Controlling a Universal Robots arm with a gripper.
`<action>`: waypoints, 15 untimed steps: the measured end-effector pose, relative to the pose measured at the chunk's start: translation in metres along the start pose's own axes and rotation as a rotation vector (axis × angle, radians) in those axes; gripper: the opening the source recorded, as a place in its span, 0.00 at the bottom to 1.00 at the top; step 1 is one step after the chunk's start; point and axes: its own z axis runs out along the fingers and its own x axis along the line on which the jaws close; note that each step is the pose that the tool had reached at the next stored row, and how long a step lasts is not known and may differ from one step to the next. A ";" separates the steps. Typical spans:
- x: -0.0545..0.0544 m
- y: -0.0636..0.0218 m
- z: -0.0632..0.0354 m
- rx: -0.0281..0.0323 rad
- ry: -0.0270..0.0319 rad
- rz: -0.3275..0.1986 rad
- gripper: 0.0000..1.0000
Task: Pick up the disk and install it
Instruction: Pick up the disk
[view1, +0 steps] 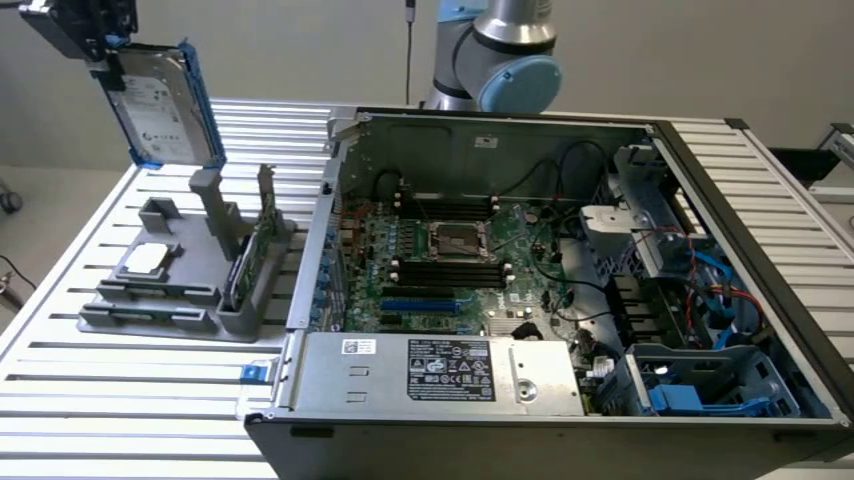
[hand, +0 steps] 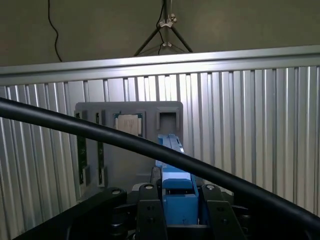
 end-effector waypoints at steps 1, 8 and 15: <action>0.000 -0.0032 -0.0047 -0.0001 0.0000 0.000 0.33; 0.000 -0.0302 -0.0358 -0.0003 -0.0026 0.000 0.33; 0.002 -0.0605 -0.0630 -0.0004 -0.0049 0.000 0.33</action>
